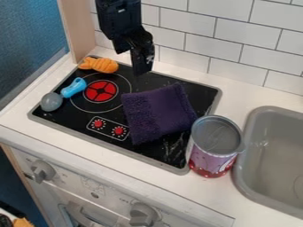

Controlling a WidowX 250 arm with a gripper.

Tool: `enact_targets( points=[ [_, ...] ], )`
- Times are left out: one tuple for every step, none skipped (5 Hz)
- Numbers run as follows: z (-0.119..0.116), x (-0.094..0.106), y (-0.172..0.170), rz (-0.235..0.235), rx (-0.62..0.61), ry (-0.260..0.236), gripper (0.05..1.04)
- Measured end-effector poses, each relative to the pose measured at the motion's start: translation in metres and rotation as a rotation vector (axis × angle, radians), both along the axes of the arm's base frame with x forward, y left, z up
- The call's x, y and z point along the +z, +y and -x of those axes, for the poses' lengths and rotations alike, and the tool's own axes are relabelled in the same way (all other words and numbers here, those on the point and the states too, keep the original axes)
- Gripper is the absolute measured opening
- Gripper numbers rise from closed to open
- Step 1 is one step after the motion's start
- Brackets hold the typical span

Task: Move the purple cloth in between the two burners

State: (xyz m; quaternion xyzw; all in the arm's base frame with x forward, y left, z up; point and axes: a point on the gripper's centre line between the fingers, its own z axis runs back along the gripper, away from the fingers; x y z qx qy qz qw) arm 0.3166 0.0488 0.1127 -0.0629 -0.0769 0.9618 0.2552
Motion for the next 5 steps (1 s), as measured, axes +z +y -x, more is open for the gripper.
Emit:
enact_targets(
  points=[
    [0.002, -0.011, -0.002, 0.009, -0.001, 0.035, 1.000],
    [0.008, -0.019, -0.026, 0.029, -0.085, 0.074, 1.000],
    [0.012, -0.031, -0.033, 0.022, -0.111, 0.127, 1.000],
    [0.013, -0.051, -0.037, 0.023, -0.122, 0.173, 1.000],
    [0.014, -0.071, -0.044, 0.037, -0.146, 0.232, 1.000]
  ],
)
